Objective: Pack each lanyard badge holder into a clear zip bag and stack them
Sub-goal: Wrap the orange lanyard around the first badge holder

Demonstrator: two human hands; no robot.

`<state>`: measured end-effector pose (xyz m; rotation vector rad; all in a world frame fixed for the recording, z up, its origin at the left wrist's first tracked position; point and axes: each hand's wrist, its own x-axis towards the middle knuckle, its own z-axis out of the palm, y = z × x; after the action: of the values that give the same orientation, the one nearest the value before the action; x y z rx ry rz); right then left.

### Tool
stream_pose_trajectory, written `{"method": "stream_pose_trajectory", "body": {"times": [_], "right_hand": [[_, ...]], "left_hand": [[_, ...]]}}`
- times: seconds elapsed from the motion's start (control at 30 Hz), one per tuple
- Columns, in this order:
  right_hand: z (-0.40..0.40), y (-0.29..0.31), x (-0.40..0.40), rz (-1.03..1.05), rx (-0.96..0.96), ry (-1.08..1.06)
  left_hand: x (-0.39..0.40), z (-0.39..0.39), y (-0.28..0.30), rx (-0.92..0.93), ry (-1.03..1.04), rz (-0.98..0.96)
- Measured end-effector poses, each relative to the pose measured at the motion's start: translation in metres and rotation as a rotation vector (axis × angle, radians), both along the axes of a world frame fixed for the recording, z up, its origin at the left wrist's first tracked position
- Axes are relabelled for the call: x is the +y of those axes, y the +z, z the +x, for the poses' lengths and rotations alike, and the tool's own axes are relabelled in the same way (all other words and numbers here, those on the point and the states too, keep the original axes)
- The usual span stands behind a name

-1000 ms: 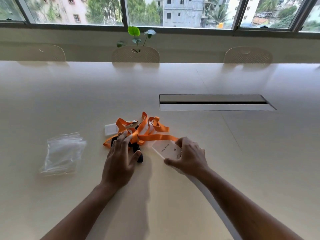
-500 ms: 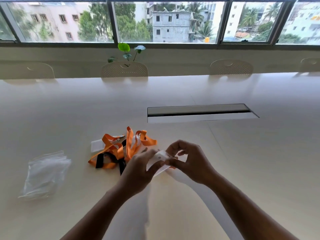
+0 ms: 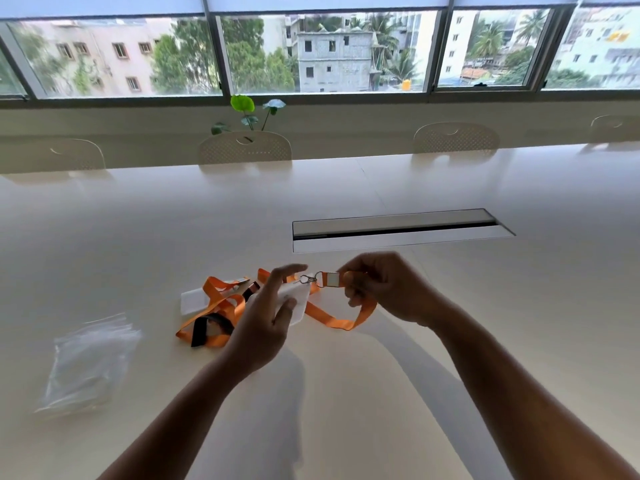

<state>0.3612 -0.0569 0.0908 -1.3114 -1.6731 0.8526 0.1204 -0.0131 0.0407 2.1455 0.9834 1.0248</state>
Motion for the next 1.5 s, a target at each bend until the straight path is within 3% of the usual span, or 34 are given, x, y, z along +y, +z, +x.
{"method": "stream_pose_trajectory", "body": {"times": [0.17,0.33,0.63,0.7,0.83,1.07,1.2,1.3,1.5], "right_hand": [[-0.01,-0.004,0.004,-0.072,0.129,0.011],[-0.005,-0.002,-0.001,-0.066,0.125,-0.011],[0.058,0.002,-0.014,0.023,0.194,-0.392],[0.073,-0.003,-0.017,0.051,0.108,-0.479],[0.086,-0.013,-0.019,0.085,-0.261,-0.56],[0.03,-0.003,-0.009,0.125,-0.056,-0.263],[-0.014,-0.006,-0.005,0.125,-0.127,-0.058],[-0.038,-0.011,-0.003,0.193,-0.173,-0.128],[-0.067,-0.023,-0.001,0.218,-0.259,-0.27]], "left_hand": [[0.0,-0.001,0.005,-0.01,0.024,0.011],[0.014,-0.012,0.014,-0.092,0.188,0.002],[0.048,-0.045,0.035,-0.301,0.528,-0.033],[0.048,-0.046,0.033,-0.337,0.556,-0.04],[0.037,-0.035,0.024,-0.458,0.38,-0.211],[0.008,0.007,0.01,-0.529,0.081,-0.527],[-0.003,0.022,0.014,-0.472,0.077,-0.545],[-0.009,0.025,0.018,-0.496,0.068,-0.577],[-0.018,0.018,0.019,-0.648,-0.17,-0.721]]}}
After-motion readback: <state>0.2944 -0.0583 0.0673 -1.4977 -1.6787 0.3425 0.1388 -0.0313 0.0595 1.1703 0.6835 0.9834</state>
